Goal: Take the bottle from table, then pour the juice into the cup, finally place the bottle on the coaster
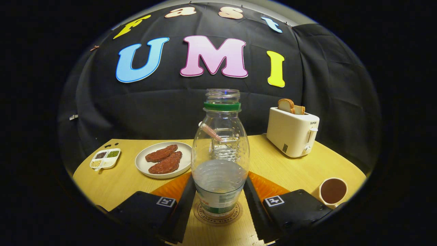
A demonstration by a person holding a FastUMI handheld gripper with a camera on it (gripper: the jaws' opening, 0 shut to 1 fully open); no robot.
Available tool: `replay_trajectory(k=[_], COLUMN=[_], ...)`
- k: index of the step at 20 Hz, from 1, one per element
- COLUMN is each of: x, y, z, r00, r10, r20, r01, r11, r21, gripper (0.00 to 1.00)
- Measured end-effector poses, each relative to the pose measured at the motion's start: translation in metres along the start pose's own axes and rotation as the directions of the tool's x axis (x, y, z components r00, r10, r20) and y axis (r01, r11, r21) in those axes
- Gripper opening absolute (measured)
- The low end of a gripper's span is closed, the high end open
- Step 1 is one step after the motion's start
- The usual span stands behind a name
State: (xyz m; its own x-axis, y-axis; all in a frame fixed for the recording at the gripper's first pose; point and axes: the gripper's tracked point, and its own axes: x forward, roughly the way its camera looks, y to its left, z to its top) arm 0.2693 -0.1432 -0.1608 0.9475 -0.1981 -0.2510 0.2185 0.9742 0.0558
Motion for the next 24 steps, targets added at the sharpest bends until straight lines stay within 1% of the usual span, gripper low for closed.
replay_trajectory(k=[1,2,3,6,12,14,17,20,23,24], x=[-0.002,-0.006,-0.005,-0.021,-0.067,-0.091,-0.136,-0.18,-0.228,-0.234], y=[-0.001,-0.003,-0.004,-0.001,0.003,0.004,0.007,0.013,0.041,0.055], z=[0.001,0.003,0.004,0.006,0.01,0.022,0.053,0.083,0.109,0.106], r00=[1.0,1.0,1.0,1.0,1.0,1.0,0.997,0.989,0.971,0.965], r10=[-0.005,-0.015,-0.015,-0.005,0.012,0.024,0.049,0.093,0.177,0.197], r20=[0.002,0.004,0.005,-0.001,-0.011,0.003,0.065,0.112,0.16,0.171], r01=[0.005,0.015,0.015,0.005,-0.012,-0.024,-0.048,-0.089,-0.175,-0.193], r11=[1.0,1.0,1.0,1.0,1.0,1.0,0.999,0.995,0.984,0.98], r21=[0.0,-0.003,-0.004,-0.01,-0.015,-0.017,-0.016,-0.034,-0.027,-0.044], gripper=[0.82,0.89,1.0,0.99,0.99,0.99,0.99,0.99,0.99,0.99])
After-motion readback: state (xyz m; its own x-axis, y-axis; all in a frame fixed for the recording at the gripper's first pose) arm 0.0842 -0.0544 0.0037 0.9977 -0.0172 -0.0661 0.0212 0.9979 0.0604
